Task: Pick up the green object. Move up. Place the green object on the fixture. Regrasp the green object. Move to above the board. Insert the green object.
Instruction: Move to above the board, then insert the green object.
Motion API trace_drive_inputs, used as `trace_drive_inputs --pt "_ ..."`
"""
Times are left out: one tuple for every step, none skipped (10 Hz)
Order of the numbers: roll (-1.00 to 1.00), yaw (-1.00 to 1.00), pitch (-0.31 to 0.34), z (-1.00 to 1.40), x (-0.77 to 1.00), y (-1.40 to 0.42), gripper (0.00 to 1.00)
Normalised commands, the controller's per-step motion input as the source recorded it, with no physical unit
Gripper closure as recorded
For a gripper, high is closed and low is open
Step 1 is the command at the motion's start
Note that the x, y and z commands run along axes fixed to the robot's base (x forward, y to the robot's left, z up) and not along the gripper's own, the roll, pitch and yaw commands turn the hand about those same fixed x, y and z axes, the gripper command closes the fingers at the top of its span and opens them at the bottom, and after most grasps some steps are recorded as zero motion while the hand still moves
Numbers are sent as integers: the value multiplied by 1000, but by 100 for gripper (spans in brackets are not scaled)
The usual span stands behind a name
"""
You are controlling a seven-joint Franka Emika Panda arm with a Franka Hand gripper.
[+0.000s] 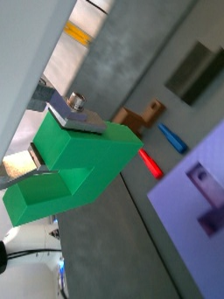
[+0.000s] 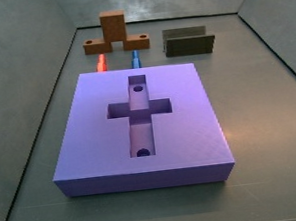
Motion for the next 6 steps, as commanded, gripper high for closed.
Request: trace_drive_inputs --pt "-1000 -72 85 13 -124 -78 100" --pt "-943 -51 54 12 -99 -23 100" --pt "-787 -38 28 2 -83 4 100" --pt "-442 -14 -4 3 -58 17 100" --pt "-334 -12 -14 1 -44 11 100" --pt "-91 -77 -37 -146 0 0 100"
